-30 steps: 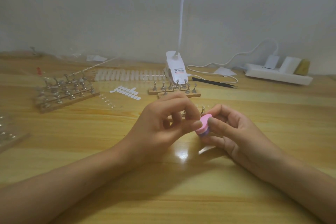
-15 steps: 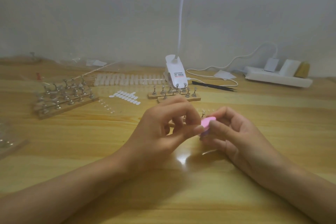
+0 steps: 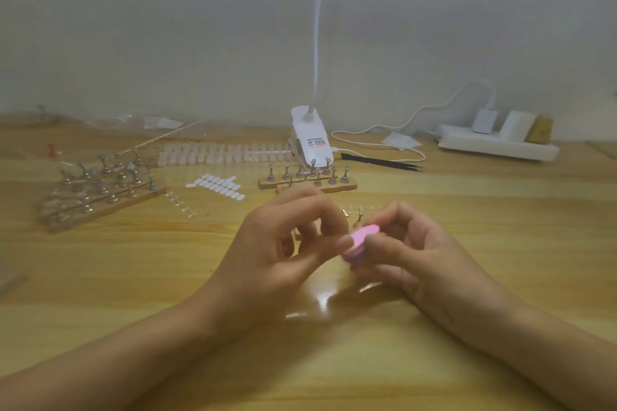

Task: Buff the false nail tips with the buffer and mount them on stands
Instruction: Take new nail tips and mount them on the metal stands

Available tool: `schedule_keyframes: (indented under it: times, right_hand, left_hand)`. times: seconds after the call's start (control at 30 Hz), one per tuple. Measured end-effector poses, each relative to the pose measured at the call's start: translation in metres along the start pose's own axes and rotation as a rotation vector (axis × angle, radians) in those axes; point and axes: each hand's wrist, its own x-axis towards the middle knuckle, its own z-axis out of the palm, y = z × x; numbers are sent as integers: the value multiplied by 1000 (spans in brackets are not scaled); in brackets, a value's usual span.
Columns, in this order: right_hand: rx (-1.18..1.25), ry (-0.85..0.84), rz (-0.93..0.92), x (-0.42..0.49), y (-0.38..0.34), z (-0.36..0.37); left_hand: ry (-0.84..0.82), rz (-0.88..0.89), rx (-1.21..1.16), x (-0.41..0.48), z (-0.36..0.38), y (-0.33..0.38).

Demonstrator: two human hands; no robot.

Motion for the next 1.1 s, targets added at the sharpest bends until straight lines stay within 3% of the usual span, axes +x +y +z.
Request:
schedule_keyframes:
  times: [0.1, 0.2, 0.37, 0.5, 0.63, 0.73, 0.83, 0.97, 1.1]
  right_hand:
    - [-56, -123, 25, 0, 0, 2]
    - [8, 9, 13, 1, 0, -1]
    - [28, -2, 26, 2, -2, -1]
    - [-48, -111, 13, 1, 0, 2]
    - [21, 1, 0, 1, 0, -1]
    - [-34, -159, 11, 1, -1, 1]
    - [7, -52, 33, 2, -2, -1]
    - [-17, -131, 22, 1, 0, 0]
    - [36, -22, 28, 1, -2, 0]
  left_hand:
    - [4, 14, 22, 0, 1, 0]
    - [-1, 4, 41, 0, 1, 0]
    - [8, 5, 34, -1, 1, 1]
    - [-10, -16, 23, 0, 1, 1]
    - [-1, -21, -3, 0, 0, 0]
    - [-11, -13, 0, 0, 1, 0]
    - [-13, -10, 6, 0, 1, 0]
    - [4, -9, -12, 0, 1, -1]
    - [-16, -4, 5, 0, 2, -1]
